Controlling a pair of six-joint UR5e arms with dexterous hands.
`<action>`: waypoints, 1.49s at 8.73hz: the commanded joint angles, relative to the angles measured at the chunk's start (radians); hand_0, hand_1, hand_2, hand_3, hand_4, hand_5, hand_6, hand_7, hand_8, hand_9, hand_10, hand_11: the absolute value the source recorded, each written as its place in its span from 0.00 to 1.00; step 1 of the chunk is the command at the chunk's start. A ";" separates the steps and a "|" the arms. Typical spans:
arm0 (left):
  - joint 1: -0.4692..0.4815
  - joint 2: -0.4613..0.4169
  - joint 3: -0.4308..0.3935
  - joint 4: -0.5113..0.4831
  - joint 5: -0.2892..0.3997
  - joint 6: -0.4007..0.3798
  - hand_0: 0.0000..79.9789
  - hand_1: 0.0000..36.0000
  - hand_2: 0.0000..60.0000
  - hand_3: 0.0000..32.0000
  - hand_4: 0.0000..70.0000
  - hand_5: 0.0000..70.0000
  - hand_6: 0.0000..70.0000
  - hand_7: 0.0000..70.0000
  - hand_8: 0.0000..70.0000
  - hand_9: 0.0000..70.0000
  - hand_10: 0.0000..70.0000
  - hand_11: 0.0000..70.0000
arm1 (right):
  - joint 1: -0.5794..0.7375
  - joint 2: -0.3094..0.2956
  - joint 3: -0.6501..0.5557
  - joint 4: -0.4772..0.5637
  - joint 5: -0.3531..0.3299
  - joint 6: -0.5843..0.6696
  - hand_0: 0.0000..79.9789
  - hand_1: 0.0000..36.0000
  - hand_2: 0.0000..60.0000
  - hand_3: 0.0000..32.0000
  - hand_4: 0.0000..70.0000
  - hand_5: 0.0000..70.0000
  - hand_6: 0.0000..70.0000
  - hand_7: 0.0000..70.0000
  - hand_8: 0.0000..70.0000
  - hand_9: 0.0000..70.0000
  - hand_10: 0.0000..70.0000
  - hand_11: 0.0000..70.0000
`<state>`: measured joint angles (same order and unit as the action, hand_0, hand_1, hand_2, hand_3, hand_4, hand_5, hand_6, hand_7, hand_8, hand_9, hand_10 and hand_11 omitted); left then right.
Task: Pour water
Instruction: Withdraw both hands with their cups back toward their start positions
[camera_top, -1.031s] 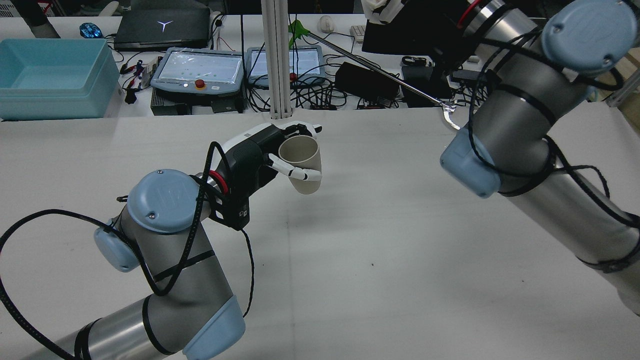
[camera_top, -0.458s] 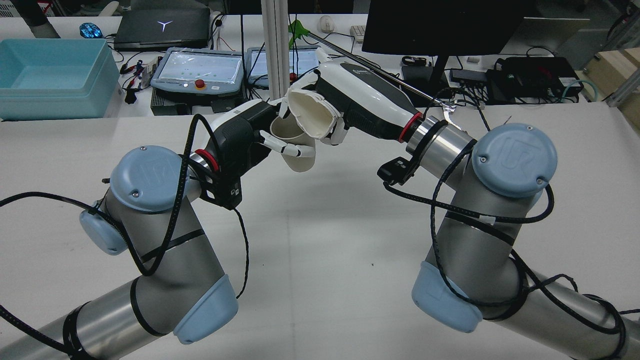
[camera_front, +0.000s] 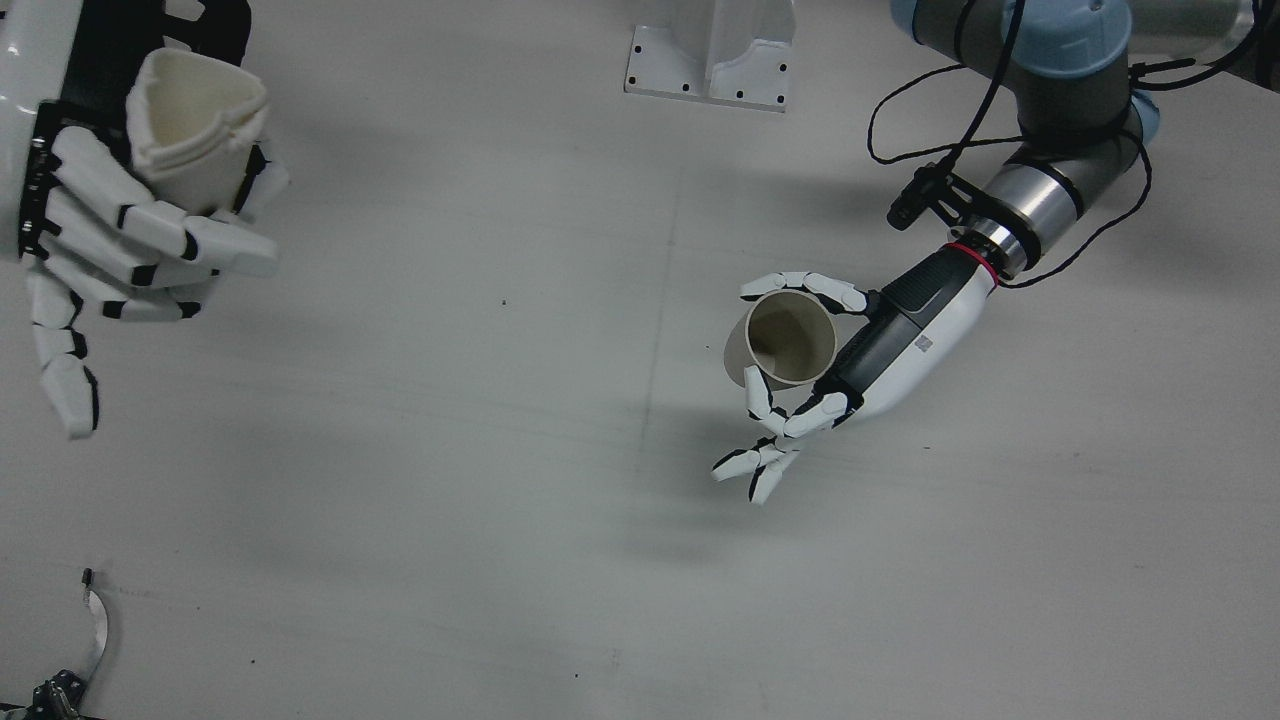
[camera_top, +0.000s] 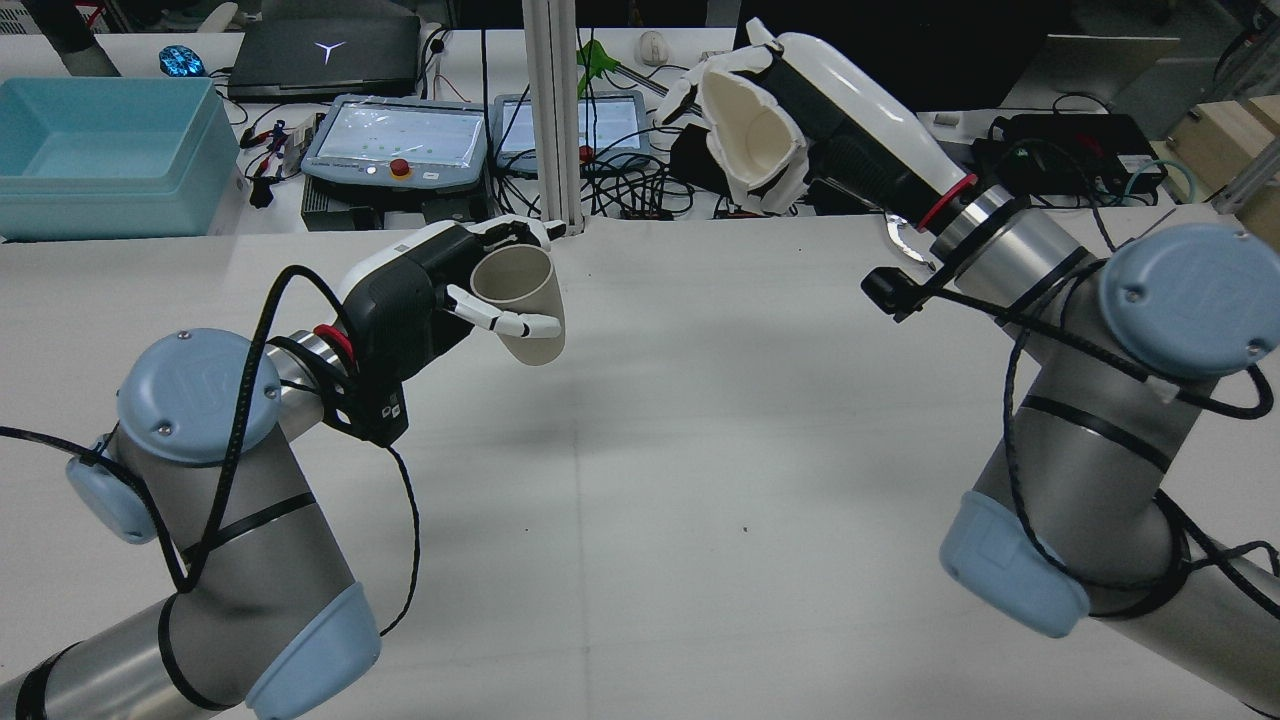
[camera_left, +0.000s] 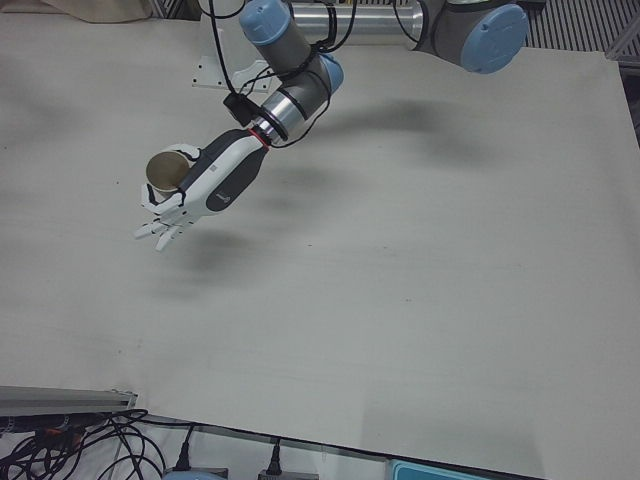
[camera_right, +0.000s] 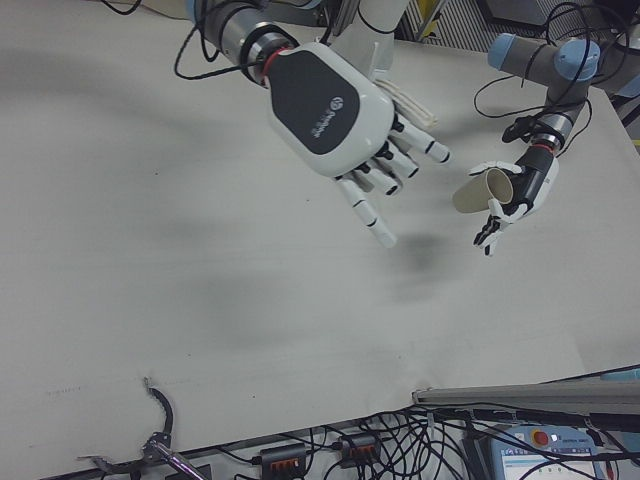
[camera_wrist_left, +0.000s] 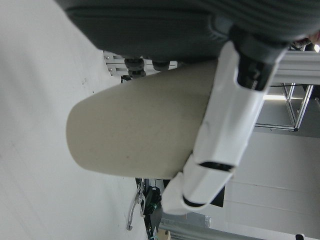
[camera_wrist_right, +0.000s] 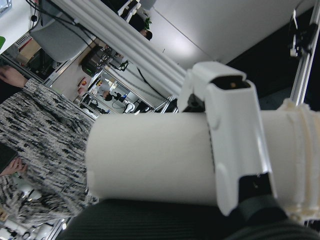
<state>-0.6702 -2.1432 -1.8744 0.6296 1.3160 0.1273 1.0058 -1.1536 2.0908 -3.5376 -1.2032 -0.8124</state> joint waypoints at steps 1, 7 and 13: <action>-0.083 0.301 -0.022 -0.239 0.052 0.005 1.00 1.00 1.00 0.00 0.42 1.00 0.17 0.15 0.03 0.01 0.05 0.14 | 0.248 -0.141 -0.163 0.113 -0.068 0.449 1.00 1.00 1.00 0.00 0.40 0.39 0.91 1.00 0.72 0.96 0.14 0.27; -0.236 0.640 0.095 -0.629 0.104 0.069 1.00 1.00 1.00 0.00 0.47 1.00 0.17 0.16 0.04 0.01 0.06 0.15 | 0.331 -0.295 -0.812 0.837 -0.205 0.605 1.00 1.00 1.00 0.00 0.39 0.39 1.00 1.00 0.86 1.00 0.24 0.40; -0.238 0.641 0.250 -0.766 0.104 0.156 1.00 1.00 1.00 0.00 0.47 1.00 0.17 0.16 0.04 0.01 0.06 0.15 | 0.080 -0.202 -1.356 1.134 -0.016 0.639 0.74 1.00 1.00 0.00 0.18 0.38 0.95 1.00 1.00 1.00 0.34 0.54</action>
<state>-0.9071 -1.5021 -1.6651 -0.1034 1.4204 0.2700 1.1395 -1.3722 0.8100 -2.4383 -1.2746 -0.1767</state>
